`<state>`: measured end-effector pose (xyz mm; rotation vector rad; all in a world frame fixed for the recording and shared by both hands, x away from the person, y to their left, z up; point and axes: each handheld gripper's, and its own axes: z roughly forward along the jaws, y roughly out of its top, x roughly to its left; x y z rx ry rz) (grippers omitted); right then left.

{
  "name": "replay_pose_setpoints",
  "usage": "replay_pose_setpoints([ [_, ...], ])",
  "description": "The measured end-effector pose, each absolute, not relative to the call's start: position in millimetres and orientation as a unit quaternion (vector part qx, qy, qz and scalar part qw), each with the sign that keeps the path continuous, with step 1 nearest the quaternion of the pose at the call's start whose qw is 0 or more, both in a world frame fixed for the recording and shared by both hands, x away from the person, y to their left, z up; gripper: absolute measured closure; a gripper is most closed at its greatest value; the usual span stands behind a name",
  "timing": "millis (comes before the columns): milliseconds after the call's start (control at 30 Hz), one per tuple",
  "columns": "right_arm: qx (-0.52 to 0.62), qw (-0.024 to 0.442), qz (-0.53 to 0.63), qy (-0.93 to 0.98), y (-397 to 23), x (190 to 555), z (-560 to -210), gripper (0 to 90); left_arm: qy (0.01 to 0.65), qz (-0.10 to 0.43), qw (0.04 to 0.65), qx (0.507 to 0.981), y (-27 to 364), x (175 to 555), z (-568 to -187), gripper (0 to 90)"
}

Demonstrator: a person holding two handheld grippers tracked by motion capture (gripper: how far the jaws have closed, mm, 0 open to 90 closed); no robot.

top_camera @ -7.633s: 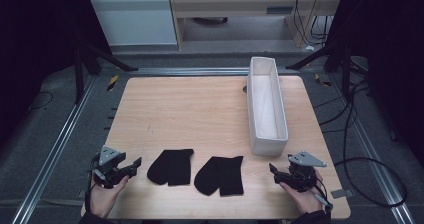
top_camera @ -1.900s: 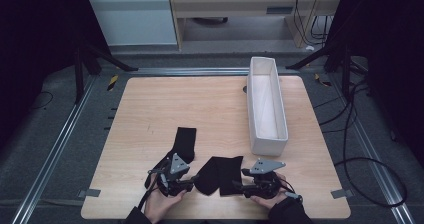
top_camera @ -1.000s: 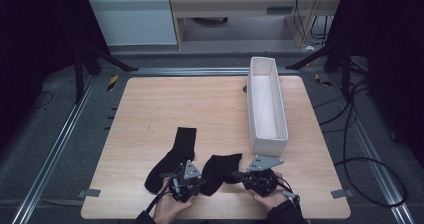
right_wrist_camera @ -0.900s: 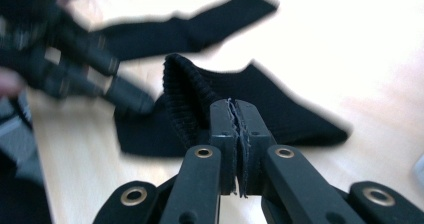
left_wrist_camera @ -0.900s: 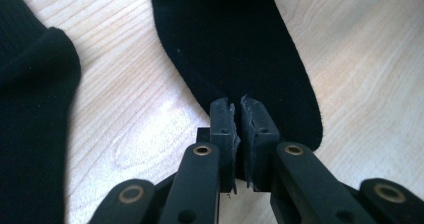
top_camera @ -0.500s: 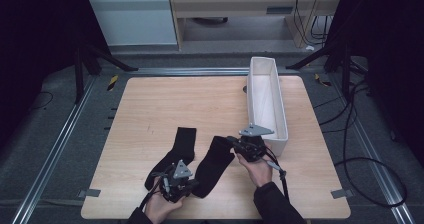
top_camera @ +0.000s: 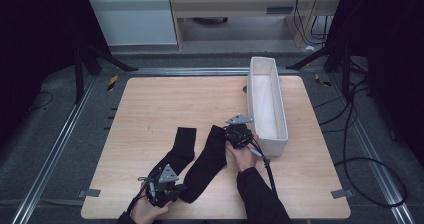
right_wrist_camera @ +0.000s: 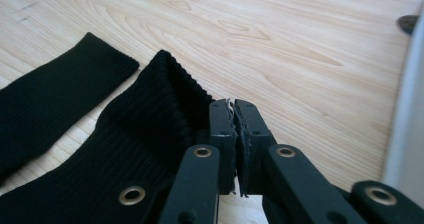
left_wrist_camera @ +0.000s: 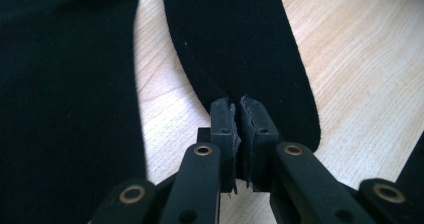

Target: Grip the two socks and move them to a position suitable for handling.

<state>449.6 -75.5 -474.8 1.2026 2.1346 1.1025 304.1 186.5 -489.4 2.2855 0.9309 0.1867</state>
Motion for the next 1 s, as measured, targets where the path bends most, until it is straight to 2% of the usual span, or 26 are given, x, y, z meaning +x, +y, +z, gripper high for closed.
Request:
replay_pose_setpoints([
  [67, 0.428, 0.228, 0.404, 0.776, -75.4, 450.1, -475.8, 76.1, 0.359, 0.066, 0.331, 0.87, 184.8, 304.7, -490.3, 83.5],
  [167, 0.418, 0.236, 0.411, 0.775, -76.7, 447.4, -471.3, 68.7, 0.359, 0.085, 0.325, 0.871, 185.0, 307.1, -489.8, 83.4],
  [233, 0.412, 0.243, 0.418, 0.772, -78.5, 445.0, -466.6, 65.9, 0.36, 0.087, 0.325, 0.87, 185.0, 307.8, -490.1, 83.3],
  [433, 0.39, 0.216, 0.416, 0.793, -70.9, 441.4, -472.9, 59.6, 0.358, 0.095, 0.322, 0.871, 183.4, 307.1, -489.9, 83.1],
  [633, 0.369, 0.189, 0.376, 0.829, -54.8, 440.8, -497.0, 59.5, 0.359, 0.096, 0.323, 0.87, 183.6, 307.3, -490.4, 82.4],
  [1000, 0.392, 0.206, 0.375, 0.814, -65.0, 448.9, -507.5, 59.9, 0.356, 0.107, 0.329, 0.868, 171.8, 313.1, -492.3, 78.1],
])
